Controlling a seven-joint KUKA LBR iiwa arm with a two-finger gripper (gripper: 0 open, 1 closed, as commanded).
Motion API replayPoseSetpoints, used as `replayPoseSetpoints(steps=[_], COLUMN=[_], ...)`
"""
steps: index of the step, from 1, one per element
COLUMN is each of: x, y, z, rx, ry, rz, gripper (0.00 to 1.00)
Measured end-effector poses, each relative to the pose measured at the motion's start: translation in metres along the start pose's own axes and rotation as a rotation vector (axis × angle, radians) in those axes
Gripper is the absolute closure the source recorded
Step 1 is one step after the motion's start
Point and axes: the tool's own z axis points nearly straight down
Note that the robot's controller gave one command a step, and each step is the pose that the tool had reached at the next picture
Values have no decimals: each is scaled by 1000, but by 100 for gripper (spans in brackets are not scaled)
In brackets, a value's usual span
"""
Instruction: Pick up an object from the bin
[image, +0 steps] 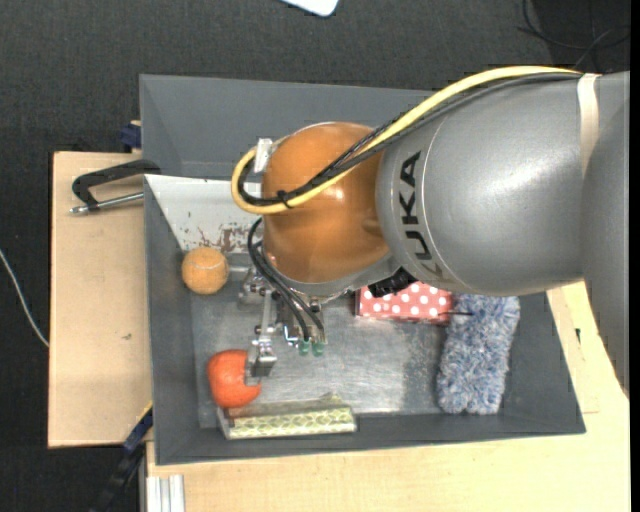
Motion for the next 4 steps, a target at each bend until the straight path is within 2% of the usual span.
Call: replayPoseSetpoints(steps=[1,2,4], x=[-2,-8,-6], y=[-1,12,8], z=[-4,123,121], rx=[-2,-13,-12], ry=[-7,-20,-22], rz=[2,-124,-121], gripper=[0,100,100])
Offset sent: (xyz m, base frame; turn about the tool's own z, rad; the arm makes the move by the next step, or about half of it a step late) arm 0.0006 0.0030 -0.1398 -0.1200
